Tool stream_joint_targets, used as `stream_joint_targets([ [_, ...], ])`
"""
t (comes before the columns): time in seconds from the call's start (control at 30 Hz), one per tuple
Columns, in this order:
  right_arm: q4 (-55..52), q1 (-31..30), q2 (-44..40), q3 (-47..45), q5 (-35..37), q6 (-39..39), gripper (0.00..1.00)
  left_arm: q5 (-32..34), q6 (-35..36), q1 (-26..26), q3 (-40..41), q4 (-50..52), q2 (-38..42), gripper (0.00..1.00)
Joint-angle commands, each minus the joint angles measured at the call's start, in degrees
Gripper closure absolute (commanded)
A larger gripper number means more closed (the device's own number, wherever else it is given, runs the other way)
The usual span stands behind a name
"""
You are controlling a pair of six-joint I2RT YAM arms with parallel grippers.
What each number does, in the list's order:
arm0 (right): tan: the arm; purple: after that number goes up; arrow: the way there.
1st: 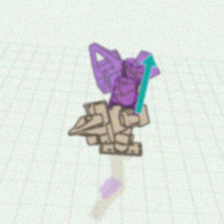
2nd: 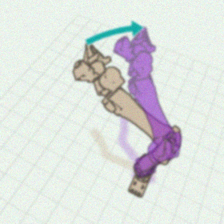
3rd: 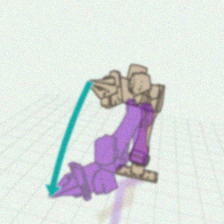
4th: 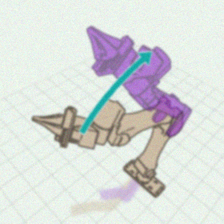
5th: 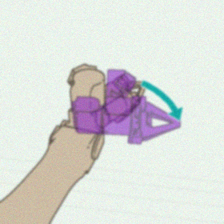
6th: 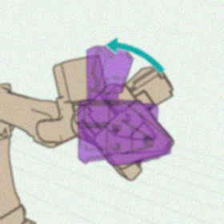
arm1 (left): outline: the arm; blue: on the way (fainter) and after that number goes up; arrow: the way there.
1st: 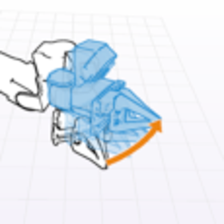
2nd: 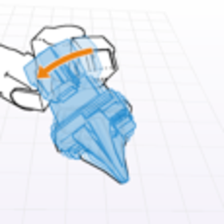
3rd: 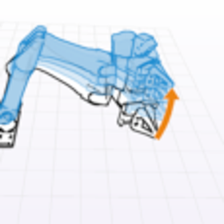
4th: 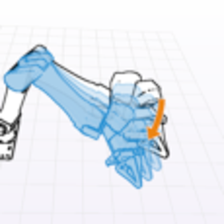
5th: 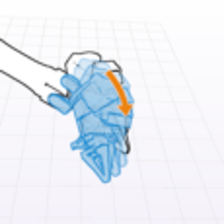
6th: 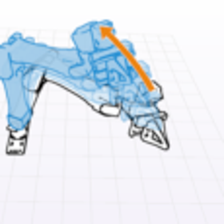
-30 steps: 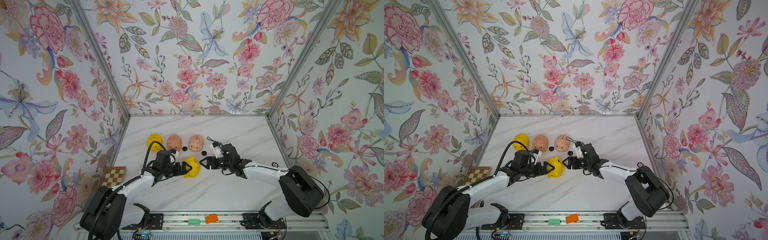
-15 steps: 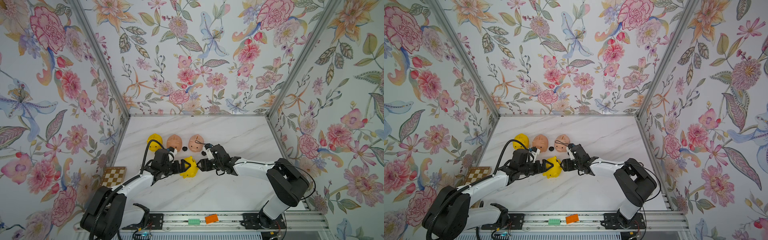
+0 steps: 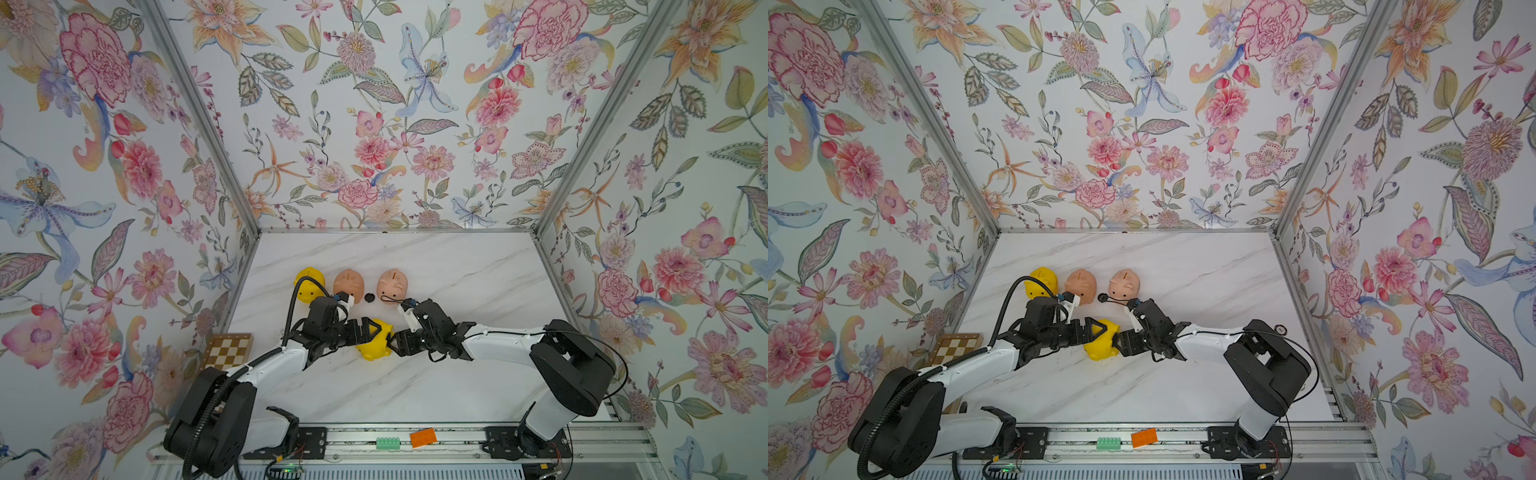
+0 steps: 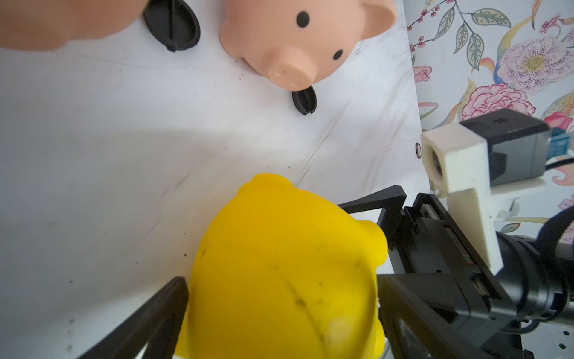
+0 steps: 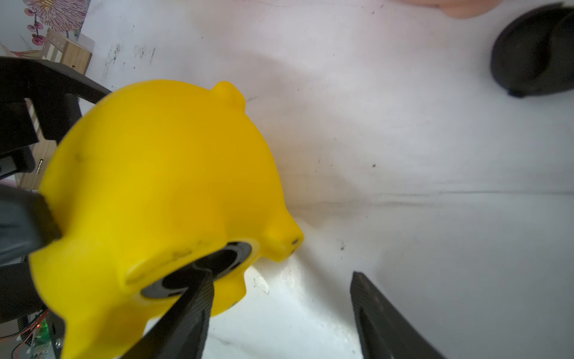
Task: Open piggy banks
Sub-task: Adjust the piggy bank at the center of the board.
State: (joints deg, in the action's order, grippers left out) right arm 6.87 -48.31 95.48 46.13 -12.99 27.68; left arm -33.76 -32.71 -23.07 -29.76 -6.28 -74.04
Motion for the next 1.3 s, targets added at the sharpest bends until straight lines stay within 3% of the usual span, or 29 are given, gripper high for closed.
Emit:
stream_joint_targets([
  [0.0,1.12,-0.22,0.16,-0.26,0.11,0.45,0.28,1.94,4.62,0.66,1.02,-3.08,1.01,0.01],
  [0.33,1.65,-0.25,1.13,0.1,-0.61,0.52,0.28,4.42,1.32,0.56,8.55,-19.53,3.84,0.01],
  [0.6,1.39,-0.18,1.64,0.56,-0.8,0.23,0.28,2.83,2.3,0.07,8.73,-23.77,0.66,0.01],
  [0.83,1.65,-0.09,2.05,0.84,-0.83,0.27,0.28,4.4,3.61,-1.63,7.48,-21.25,-2.13,0.01],
  [1.0,1.82,-0.03,1.83,0.88,-0.84,0.22,0.28,8.96,5.54,-3.46,6.68,-17.11,-3.08,0.01],
  [1.27,3.79,1.15,-0.08,-0.51,-3.48,1.3,0.26,7.55,3.35,-3.33,7.82,-21.2,-6.38,0.02],
])
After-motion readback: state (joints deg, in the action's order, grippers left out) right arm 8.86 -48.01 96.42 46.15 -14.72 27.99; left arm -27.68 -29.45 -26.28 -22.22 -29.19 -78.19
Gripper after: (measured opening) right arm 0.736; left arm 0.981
